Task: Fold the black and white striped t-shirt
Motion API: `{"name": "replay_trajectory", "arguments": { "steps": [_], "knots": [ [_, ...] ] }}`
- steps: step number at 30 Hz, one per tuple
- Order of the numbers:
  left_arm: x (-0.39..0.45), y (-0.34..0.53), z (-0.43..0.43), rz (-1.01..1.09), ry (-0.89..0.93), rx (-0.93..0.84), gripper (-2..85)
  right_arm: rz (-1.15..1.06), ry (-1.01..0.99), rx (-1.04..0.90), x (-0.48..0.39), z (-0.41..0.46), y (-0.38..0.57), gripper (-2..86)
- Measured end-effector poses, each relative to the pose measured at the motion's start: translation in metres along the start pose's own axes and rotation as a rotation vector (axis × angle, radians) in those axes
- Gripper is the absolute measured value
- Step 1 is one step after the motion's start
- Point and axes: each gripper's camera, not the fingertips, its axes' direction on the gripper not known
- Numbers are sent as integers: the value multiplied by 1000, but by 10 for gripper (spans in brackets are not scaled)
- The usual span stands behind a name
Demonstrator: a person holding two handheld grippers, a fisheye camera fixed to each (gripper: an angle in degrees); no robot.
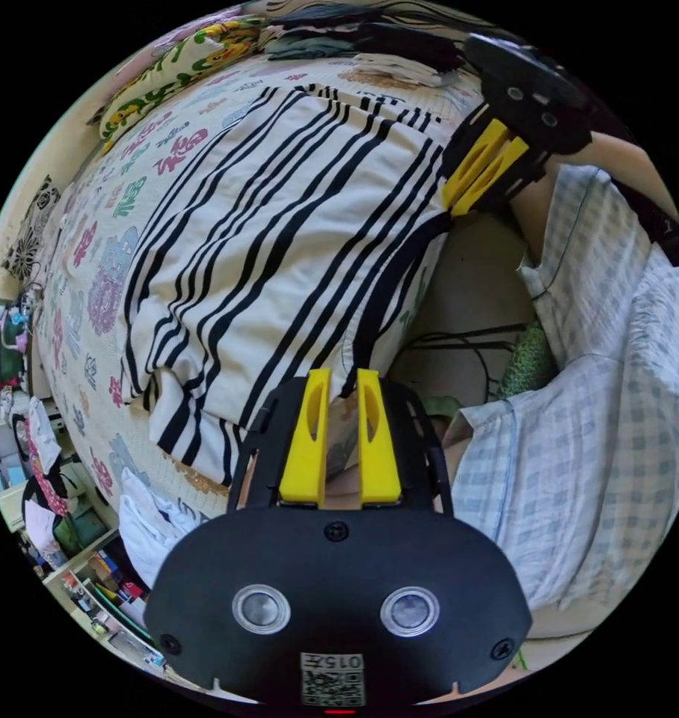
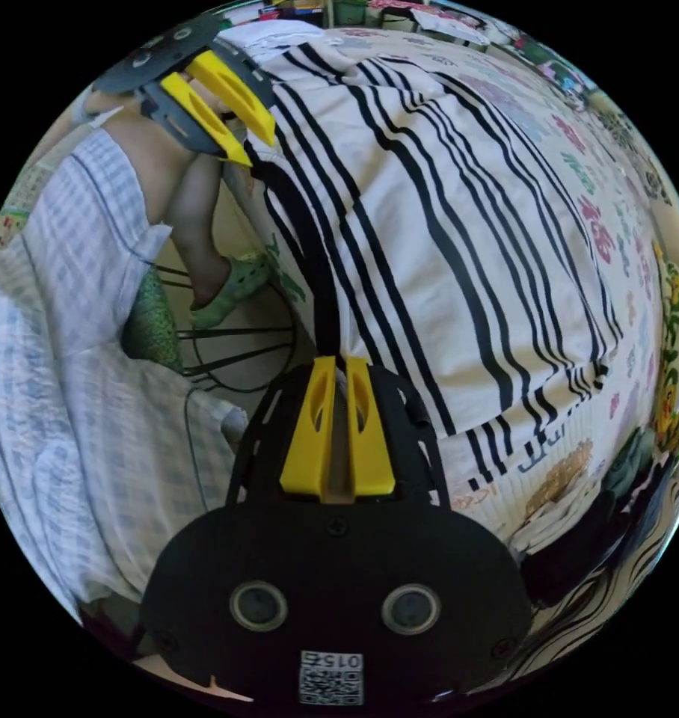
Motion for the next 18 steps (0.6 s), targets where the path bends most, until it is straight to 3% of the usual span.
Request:
{"name": "replay_trajectory", "arguments": {
  "steps": [7, 13, 18],
  "knots": [
    [-21, 14, -32, -86, 86, 136, 12, 128, -155, 184, 27, -58, 41, 8],
    [-61, 17, -94, -130, 36, 295, 7, 136, -114, 290, 45, -121, 59, 5],
    [-156, -41, -139, -80, -89, 359, 10, 151, 17, 337, 102, -185, 46, 7]
  ]
}}
